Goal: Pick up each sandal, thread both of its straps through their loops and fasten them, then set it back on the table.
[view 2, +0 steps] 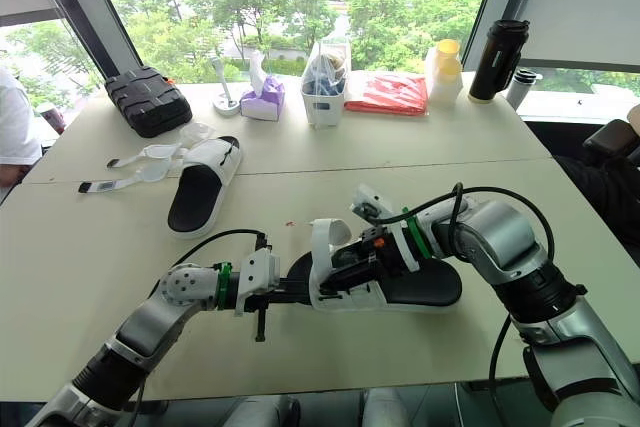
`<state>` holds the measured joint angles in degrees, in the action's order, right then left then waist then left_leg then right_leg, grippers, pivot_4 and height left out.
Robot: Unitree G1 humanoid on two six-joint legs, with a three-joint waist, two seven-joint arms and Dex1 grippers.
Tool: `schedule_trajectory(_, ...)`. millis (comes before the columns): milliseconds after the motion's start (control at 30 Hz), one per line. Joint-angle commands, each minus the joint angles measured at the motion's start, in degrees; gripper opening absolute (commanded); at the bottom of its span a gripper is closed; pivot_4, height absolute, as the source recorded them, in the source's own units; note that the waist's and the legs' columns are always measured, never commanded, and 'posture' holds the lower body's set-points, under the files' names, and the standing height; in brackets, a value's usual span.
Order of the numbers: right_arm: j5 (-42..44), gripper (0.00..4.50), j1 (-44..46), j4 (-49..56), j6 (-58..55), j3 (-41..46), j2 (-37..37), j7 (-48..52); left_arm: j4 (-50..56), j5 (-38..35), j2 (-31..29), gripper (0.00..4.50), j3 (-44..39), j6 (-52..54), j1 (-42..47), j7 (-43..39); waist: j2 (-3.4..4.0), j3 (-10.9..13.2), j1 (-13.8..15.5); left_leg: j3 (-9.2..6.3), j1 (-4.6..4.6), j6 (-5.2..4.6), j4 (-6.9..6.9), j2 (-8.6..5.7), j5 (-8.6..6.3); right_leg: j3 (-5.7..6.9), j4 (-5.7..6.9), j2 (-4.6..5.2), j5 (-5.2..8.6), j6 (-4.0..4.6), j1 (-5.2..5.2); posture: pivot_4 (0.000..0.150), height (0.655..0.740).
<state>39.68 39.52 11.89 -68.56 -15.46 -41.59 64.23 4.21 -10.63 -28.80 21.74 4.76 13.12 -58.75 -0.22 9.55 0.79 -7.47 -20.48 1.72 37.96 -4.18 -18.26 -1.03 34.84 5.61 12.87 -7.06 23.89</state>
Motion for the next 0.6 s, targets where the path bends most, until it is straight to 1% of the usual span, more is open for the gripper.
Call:
schedule_trajectory(33, 2.3, 2.24, 1.7, 0.4, -1.9, 2.6, 1.1, -1.1, -4.1, 4.3, -1.3, 0.00, 3.8, 3.3, -2.7, -0.5, 0.00, 0.0, 0.0, 0.00, 0.00, 0.00, 0.00, 0.00, 0.00, 0.00, 0.00, 0.00, 0.00, 0.00, 0.00, 0.150, 0.7400)
schedule_trajectory(500, 4.3, 2.24, 0.8, 1.8, -4.5, 3.8, 5.4, -6.3, -4.4, 4.4, -1.2, 0.00, 3.8, 3.1, -2.8, -0.4, 0.00, 0.0, 0.0, 0.00, -0.01, 0.00, -0.01, 0.00, 0.00, 0.00, -0.02, 0.00, 0.00, 0.00, 0.00, 0.150, 0.7400)
schedule_trajectory(533, 4.4, 2.01, 0.8, 1.8, -4.4, 3.9, 5.5, -6.5, -4.4, 4.4, -1.2, 0.00, 3.8, 3.0, -2.7, -0.4, 0.00, 0.0, 0.0, 0.00, -0.01, 0.00, -0.01, -0.01, 0.00, 0.00, -0.03, 0.00, 0.00, 0.00, 0.00, 0.150, 0.7400)
schedule_trajectory(600, 4.7, 1.39, 0.8, 1.7, -4.4, 4.0, 5.5, -6.7, -4.6, 4.5, -1.2, 0.00, 3.8, 3.0, -2.6, -0.4, 0.00, 0.0, 0.0, 0.00, -0.01, 0.00, -0.01, -0.01, 0.00, 0.00, -0.04, 0.00, -0.01, 0.00, 0.00, 0.150, 0.7400)
